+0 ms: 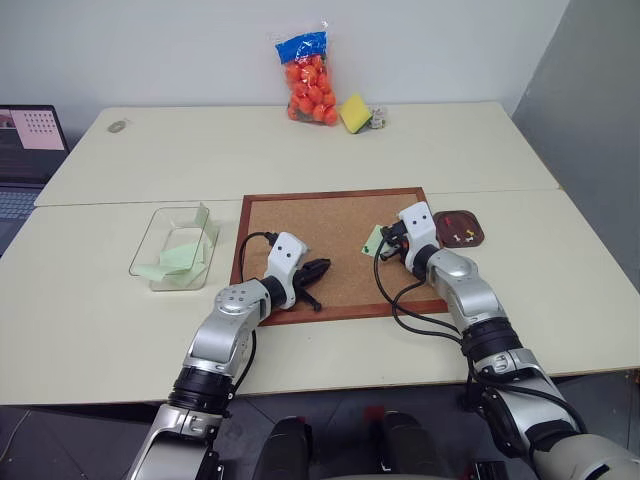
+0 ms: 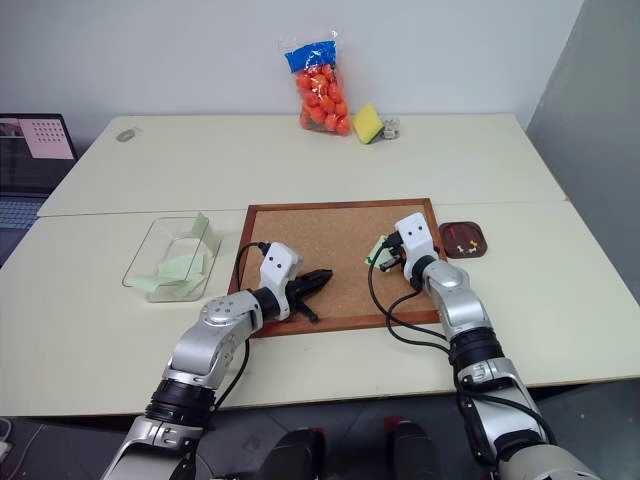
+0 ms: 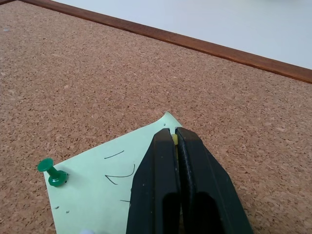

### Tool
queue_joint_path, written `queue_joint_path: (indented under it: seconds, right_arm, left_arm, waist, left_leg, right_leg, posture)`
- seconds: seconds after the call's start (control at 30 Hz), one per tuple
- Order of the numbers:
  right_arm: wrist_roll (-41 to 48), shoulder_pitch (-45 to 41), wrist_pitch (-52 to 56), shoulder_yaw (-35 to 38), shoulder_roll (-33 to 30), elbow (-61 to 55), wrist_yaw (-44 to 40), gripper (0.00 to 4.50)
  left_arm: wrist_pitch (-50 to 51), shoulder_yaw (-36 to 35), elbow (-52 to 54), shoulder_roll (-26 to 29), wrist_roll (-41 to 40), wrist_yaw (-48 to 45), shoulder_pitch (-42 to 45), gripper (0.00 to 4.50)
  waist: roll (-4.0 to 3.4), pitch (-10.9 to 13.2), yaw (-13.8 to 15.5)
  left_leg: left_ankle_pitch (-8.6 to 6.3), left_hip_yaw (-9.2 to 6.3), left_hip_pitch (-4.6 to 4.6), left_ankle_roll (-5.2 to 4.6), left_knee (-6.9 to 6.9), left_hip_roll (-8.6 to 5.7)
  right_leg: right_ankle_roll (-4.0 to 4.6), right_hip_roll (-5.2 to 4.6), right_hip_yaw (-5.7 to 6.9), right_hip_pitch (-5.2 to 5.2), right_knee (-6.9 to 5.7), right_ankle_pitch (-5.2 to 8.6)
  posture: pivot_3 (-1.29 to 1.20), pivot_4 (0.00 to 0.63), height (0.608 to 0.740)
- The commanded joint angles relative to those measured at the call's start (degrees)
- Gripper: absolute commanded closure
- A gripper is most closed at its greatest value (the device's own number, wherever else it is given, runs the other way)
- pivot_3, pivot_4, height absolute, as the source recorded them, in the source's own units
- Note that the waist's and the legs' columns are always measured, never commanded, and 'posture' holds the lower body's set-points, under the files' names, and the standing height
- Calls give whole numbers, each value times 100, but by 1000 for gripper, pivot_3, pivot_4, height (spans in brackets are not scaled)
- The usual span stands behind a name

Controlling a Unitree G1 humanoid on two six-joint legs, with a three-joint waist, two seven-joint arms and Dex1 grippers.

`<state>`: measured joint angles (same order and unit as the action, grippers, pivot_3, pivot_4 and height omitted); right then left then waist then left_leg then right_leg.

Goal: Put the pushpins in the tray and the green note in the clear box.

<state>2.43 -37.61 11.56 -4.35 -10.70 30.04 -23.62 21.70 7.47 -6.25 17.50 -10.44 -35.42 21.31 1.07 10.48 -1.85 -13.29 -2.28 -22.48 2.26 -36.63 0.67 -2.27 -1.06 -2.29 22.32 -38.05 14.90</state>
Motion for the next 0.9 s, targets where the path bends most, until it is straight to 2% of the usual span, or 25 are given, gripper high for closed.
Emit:
queue_joint_path:
  seconds: [0.03,0.2,0.47,0.63,0.9]
  right_arm:
    - [-18,-138,-150,47,-29,-111,-9,4470]
    - [-44,-156,-155,43,-22,-89,9,3595]
    - [-19,-179,-151,71,13,-64,-42,3595]
    - [17,-202,-155,98,29,-66,-71,4436]
    - [47,-213,-166,141,35,-67,-84,4436]
  left_arm:
    - [113,125,-221,-18,148,55,-152,4500]
    - [98,110,-237,-1,148,45,-142,4500]
    - [99,101,-240,-10,159,78,-147,4500]
    - [90,108,-255,-14,172,98,-133,4500]
    - [98,133,-267,-41,185,132,-89,4500]
  waist:
    - [0,0,0]
    - [0,0,1]
    - [0,0,1]
    - [0,0,3]
    - [0,0,5]
  left_leg:
    - [0,0,0,0,0,0]
    - [0,0,0,0,0,0]
    - [0,-1,-1,0,1,0]
    - [0,-1,-1,0,1,0]
    - [0,-1,-1,0,0,0]
  right_leg:
    - [-1,0,0,0,0,0]
    - [-7,0,0,0,0,5]
    - [-12,0,1,0,1,7]
    - [-12,0,1,0,1,7]
    - [-15,-1,0,0,1,9]
  posture:
    - [0,150,740]
    - [0,150,740]
    - [0,150,740]
    - [0,150,740]
    - [0,150,740]
